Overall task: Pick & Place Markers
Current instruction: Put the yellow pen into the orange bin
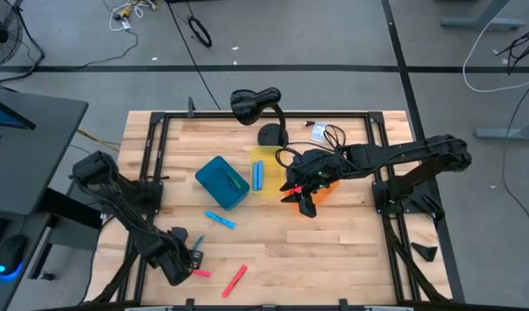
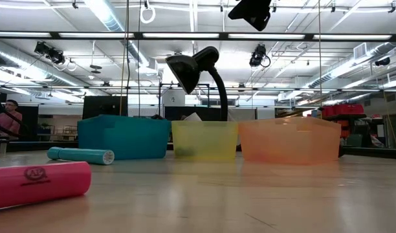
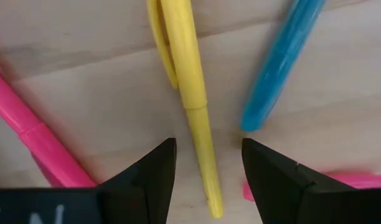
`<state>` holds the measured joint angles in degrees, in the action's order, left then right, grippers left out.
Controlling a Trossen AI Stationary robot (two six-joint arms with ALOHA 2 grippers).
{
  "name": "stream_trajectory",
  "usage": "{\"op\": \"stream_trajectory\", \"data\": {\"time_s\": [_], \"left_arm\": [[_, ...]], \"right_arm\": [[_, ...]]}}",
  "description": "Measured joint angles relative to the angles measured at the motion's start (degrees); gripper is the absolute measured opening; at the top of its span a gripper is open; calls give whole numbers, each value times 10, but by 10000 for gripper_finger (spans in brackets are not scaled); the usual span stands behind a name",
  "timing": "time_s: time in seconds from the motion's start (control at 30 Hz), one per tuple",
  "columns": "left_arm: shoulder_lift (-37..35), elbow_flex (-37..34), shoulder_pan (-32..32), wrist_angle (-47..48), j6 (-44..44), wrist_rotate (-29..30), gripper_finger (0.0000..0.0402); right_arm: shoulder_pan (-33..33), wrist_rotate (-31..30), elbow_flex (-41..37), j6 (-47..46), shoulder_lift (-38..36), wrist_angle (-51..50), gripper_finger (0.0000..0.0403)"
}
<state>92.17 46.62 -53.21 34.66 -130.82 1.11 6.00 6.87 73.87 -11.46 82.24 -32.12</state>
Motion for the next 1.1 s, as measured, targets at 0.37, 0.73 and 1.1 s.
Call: {"op": "stream_trajectory", "data": {"time_s": [0.37,0.73,1.1], "left_arm": [[17,0,0,4,5,-2,165],[18,-1,0,1,8,1,36],[23,34,1,50,6,4,26]], "right_arm": [[0,0,0,0,0,-1,166],[0,0,0,-3,0,-1,166],[0,0,0,-16,0,-1,166]]}}
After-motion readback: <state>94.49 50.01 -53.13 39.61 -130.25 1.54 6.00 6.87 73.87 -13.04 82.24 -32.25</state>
